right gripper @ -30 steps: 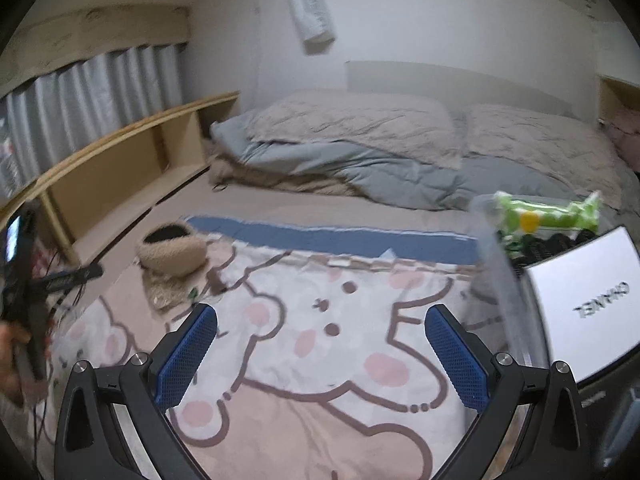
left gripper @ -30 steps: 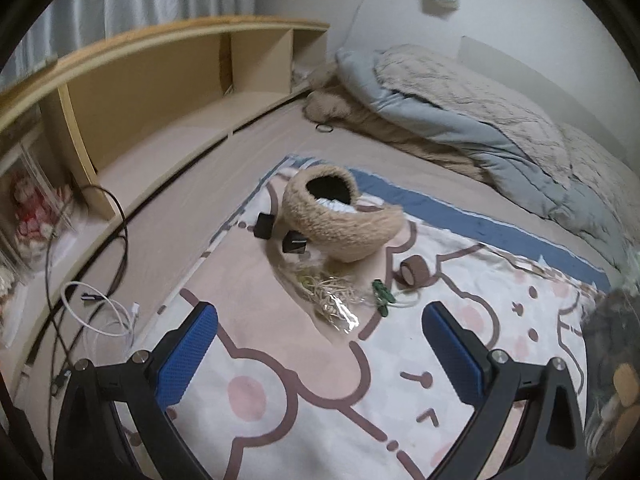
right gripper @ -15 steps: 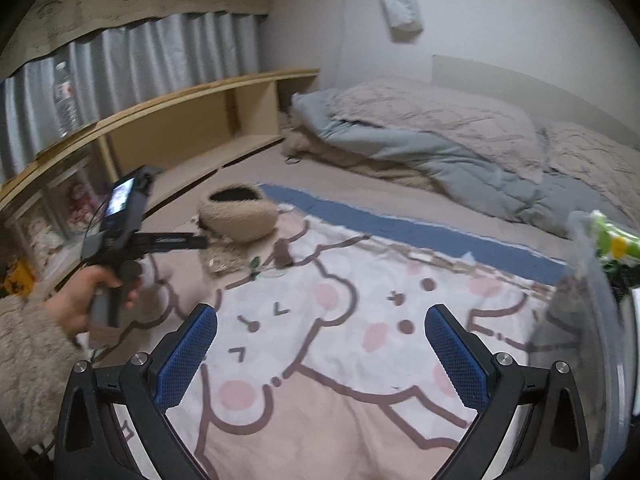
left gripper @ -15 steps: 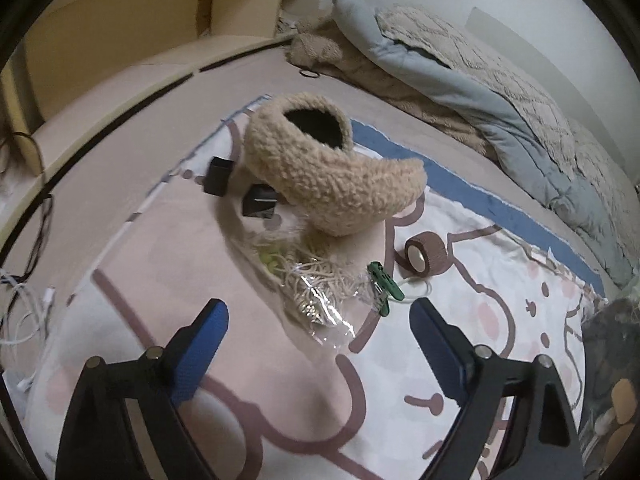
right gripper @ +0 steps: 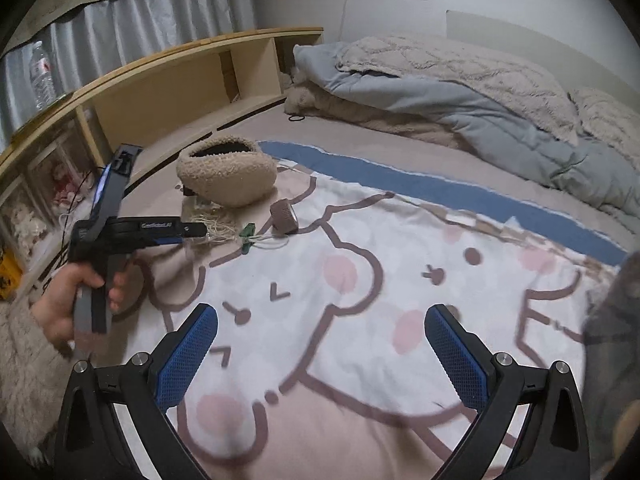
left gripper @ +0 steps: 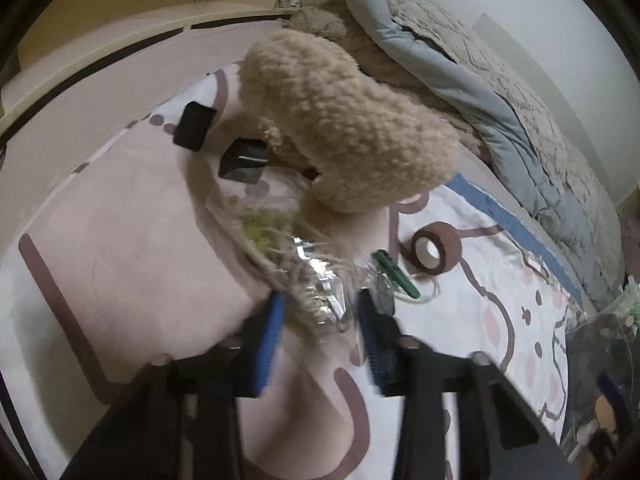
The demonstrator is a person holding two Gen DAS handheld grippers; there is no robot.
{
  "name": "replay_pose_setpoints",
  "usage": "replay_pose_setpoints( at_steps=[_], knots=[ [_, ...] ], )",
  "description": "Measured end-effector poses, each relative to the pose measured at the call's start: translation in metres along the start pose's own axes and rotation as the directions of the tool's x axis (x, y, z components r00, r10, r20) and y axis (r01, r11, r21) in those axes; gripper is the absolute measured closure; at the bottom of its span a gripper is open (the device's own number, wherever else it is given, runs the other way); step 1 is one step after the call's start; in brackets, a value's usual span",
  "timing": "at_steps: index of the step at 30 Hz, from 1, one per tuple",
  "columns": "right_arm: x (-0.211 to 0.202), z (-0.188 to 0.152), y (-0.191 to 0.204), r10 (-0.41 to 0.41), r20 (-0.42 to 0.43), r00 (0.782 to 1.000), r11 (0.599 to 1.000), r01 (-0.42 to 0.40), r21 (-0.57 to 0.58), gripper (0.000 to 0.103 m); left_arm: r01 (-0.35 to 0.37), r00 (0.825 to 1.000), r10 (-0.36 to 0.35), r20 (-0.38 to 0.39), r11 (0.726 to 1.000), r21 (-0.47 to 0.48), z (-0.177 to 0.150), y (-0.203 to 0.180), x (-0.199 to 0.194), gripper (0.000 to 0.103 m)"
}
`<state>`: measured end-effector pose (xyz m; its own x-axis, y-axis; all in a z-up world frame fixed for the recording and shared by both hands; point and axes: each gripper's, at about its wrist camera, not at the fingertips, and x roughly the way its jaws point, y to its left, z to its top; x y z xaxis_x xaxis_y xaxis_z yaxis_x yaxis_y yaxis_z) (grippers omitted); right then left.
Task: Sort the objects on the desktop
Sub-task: 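Grasp the clear bag of string with the left tool while the right tool reaches a green clothespin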
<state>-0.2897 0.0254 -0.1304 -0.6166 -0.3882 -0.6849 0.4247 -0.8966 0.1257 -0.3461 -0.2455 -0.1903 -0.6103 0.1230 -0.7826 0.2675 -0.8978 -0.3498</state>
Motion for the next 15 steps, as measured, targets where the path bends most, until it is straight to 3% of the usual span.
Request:
replay_pose_setpoints(
  at_steps=[5, 6, 8, 12, 15],
  knots=[
    [0.041, 0.013, 0.017, 0.061, 0.002, 0.998, 0.998, -0.061, 0.026, 0.002, 0.017, 1.0, -0.017, -0.008, 1.0, 0.016, -0.008, 0.011, -0.011, 0.073],
    [0.048, 0.016, 0.02, 0.071, 0.0, 0.997, 0.997, -0.071, 0.029, 0.013, 0.031, 0.999, -0.031, -0.015, 0.999, 0.02, -0.011, 0.014, -0.016, 0.073],
    [0.066, 0.022, 0.029, 0.084, -0.021, 0.996, 0.996, -0.084, 0.027, 0.025, 0.069, 0.997, -0.067, -0.046, 0.997, 0.033, -0.023, 0.02, -0.028, 0.073],
    [0.097, 0.032, 0.047, 0.112, -0.05, 0.992, 0.994, -0.112, 0.001, 0.042, 0.143, 0.984, -0.133, -0.115, 0.986, 0.085, -0.054, 0.024, -0.051, 0.073],
    [0.119, 0.038, 0.059, 0.146, -0.077, 0.986, 0.989, -0.146, 0.001, 0.047, 0.204, 0.964, -0.18, -0.196, 0.973, 0.112, -0.078, 0.03, -0.064, 0.073]
  ],
)
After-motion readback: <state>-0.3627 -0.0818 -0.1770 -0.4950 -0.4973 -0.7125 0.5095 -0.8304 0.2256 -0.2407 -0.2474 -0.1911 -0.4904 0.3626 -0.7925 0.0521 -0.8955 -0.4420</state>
